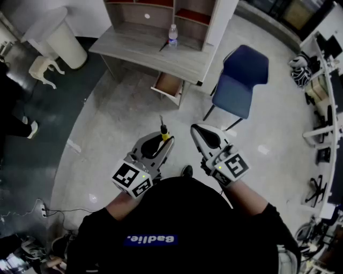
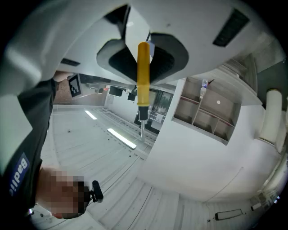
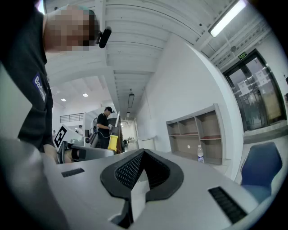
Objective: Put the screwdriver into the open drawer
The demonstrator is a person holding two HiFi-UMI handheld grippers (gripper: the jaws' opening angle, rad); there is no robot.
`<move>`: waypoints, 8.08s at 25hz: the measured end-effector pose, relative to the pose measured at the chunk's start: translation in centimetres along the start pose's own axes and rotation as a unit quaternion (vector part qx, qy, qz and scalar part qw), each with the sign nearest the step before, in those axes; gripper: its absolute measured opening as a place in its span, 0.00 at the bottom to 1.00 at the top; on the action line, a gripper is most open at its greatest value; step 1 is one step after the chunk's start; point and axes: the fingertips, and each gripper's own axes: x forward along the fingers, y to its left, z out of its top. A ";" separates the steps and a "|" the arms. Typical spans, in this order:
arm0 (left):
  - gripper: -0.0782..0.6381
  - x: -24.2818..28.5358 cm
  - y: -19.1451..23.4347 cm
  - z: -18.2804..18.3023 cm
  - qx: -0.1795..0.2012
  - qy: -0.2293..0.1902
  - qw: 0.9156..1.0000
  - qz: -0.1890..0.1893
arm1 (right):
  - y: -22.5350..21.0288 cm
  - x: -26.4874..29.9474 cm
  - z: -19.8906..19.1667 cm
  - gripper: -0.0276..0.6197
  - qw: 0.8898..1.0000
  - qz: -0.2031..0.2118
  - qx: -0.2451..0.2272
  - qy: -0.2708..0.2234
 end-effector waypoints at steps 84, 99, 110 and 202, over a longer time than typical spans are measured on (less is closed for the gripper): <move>0.22 15.4 28.2 4.0 -0.096 0.011 0.995 -0.010 | -19.3 24.2 0.0 0.09 0.997 -0.043 0.002 0.057; 0.22 20.5 29.1 1.1 -0.132 0.003 0.988 0.083 | -25.1 24.6 -1.2 0.09 0.995 0.047 0.019 0.085; 0.22 22.3 30.9 -4.8 -0.187 -0.011 0.966 0.177 | -28.2 22.7 -2.6 0.09 0.989 0.097 0.032 0.106; 0.21 27.9 48.2 -40.9 -0.468 0.204 0.787 0.345 | -29.2 20.8 -13.4 0.09 0.967 -0.013 0.057 0.248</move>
